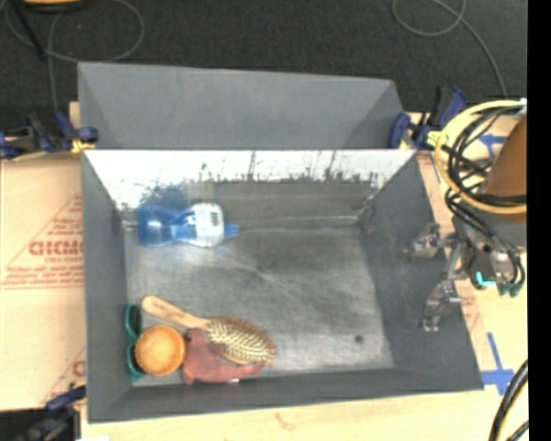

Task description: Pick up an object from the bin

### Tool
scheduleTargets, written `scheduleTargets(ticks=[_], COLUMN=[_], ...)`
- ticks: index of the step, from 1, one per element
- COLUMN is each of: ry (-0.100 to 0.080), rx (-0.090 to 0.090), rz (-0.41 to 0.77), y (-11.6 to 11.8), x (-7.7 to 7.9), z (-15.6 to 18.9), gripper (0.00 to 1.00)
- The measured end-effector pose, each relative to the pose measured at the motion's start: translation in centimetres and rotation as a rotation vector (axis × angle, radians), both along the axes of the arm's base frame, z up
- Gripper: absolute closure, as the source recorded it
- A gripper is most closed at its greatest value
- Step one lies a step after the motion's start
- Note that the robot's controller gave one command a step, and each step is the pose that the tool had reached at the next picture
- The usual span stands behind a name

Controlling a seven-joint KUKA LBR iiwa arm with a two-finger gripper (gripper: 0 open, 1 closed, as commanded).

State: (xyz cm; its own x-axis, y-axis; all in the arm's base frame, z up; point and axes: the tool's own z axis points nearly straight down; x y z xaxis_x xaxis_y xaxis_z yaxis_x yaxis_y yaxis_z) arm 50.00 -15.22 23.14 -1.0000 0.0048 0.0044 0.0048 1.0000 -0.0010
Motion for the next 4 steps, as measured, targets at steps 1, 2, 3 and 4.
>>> scheduleTargets(ticks=[1,2,3,4], ry=[-0.008,-0.012,-0.005,-0.009], rx=[-0.002,-0.003,0.0,0.0], rz=[0.004,0.041,0.175,0.242], y=[0.1,1.5,5.3,9.3], x=[0.2,-1.1,-1.4,-0.3], z=[0.4,-5.7,-8.4,-12.0], gripper=[0.0,0.0,0.0,0.0])
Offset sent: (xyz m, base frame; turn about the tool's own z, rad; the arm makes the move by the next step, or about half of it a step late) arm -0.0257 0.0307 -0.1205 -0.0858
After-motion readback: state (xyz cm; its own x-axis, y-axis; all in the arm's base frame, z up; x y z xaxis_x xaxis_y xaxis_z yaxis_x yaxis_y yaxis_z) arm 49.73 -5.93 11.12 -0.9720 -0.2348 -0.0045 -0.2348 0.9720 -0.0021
